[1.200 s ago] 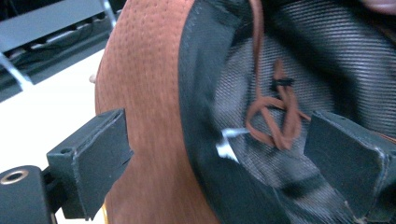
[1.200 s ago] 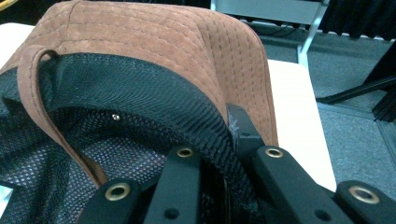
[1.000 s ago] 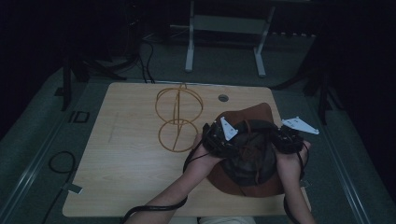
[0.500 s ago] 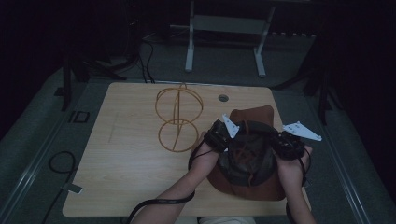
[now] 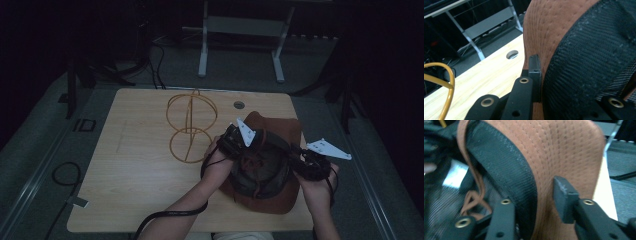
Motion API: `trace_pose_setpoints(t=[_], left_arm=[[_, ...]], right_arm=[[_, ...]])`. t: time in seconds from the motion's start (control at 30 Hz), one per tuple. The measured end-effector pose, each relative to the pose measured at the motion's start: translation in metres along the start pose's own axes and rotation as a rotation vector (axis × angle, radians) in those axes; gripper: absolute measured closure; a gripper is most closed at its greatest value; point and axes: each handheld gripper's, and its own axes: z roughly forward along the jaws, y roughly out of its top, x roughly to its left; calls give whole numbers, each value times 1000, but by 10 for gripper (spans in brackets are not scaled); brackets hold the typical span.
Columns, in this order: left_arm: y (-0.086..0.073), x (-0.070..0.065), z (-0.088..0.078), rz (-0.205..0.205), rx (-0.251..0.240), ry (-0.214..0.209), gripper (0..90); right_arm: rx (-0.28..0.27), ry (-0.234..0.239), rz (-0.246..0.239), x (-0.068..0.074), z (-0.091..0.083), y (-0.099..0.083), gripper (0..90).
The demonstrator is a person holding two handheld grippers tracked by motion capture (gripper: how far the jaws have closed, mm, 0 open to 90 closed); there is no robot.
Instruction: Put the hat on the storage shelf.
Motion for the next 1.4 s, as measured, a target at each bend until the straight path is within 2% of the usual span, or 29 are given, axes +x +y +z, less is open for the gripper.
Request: trace_pose_setpoints(t=[0.03, 0.07, 0.1, 0.13, 0.2, 0.23, 0.33, 0.43, 0.47, 0.5, 0.57, 0.6, 0.63, 0.7, 0.8, 0.87, 0.93, 0.97, 1.03, 1.07, 1.1, 1.17, 1.2, 1.3, 1.33, 1.37, 1.4], left_arm=[[0, 0, -1, 14, 1, 0, 871], [0, 0, -1, 14, 1, 0, 870], [0, 0, -1, 14, 1, 0, 870], [0, 2, -4, 15, 1, 3, 870], [-3, 5, -7, 3, -7, -2, 870], [-4, 7, -9, -2, -17, -18, 870], [-8, 10, -18, 1, -42, -44, 870], [-10, 12, -26, 10, -52, -60, 870], [-11, 12, -30, 17, -56, -70, 870], [-13, 14, -39, 44, -75, -87, 869], [-18, 19, -50, 55, -111, -129, 869], [-18, 19, -50, 55, -111, -129, 869], [-22, 25, -59, 46, -145, -176, 869], [-24, 29, -67, 54, -168, -197, 868], [-27, 36, -80, 78, -240, -256, 868], [-29, 43, -89, 84, -320, -328, 868], [-28, 48, -98, 91, -384, -386, 868], [-27, 49, -102, 94, -408, -394, 868], [-25, 52, -108, 68, -456, -428, 868], [-25, 52, -108, 68, -456, -428, 867], [-24, 50, -109, 47, -463, -427, 867], [-25, 44, -106, 28, -446, -424, 866], [-25, 41, -104, 22, -439, -444, 866], [-26, 31, -101, 64, -436, -441, 866], [-26, 26, -100, 83, -439, -445, 866], [-25, 23, -99, 110, -436, -436, 866], [-24, 22, -99, 113, -437, -437, 866]], right_arm=[[8, 23, -2, -1, -3, -1, 580], [8, 23, -2, -1, -3, -1, 580], [4, 44, 4, -2, -8, -3, 580], [-7, 79, 4, -3, -19, -6, 551], [-28, 98, 13, -6, -32, -9, 521], [-41, 106, 21, -9, -37, -10, 510], [-59, 66, 8, -17, -48, -10, 468], [-58, 48, 13, -31, -54, -12, 451], [-58, 48, 13, -31, -54, -12, 451], [-62, 34, 16, -41, -56, -12, 463], [-61, 11, -5, -46, -58, -12, 463], [-61, 7, -22, -50, -57, -13, 465], [-62, 18, -21, -52, -56, -13, 470], [-60, 33, -17, -59, -52, -13, 474], [-58, 63, -22, -61, -47, -12, 477], [-61, 78, -40, -57, -44, -10, 477], [-68, 116, -61, -51, -42, -7, 474], [-69, 140, -74, -48, -41, -5, 474], [-87, 198, -86, -40, -40, -1, 473], [-94, 232, -95, -35, -40, 0, 473], [-107, 281, -104, -28, -40, 2, 472], [-117, 358, -116, -18, -39, 3, 467], [-123, 399, -125, -12, -38, 4, 464], [-118, 514, -147, 4, -29, 4, 443], [-117, 533, -153, 7, -26, 4, 435], [-108, 574, -164, 12, -22, 4, 422], [-105, 604, -169, 16, -19, 5, 419]])
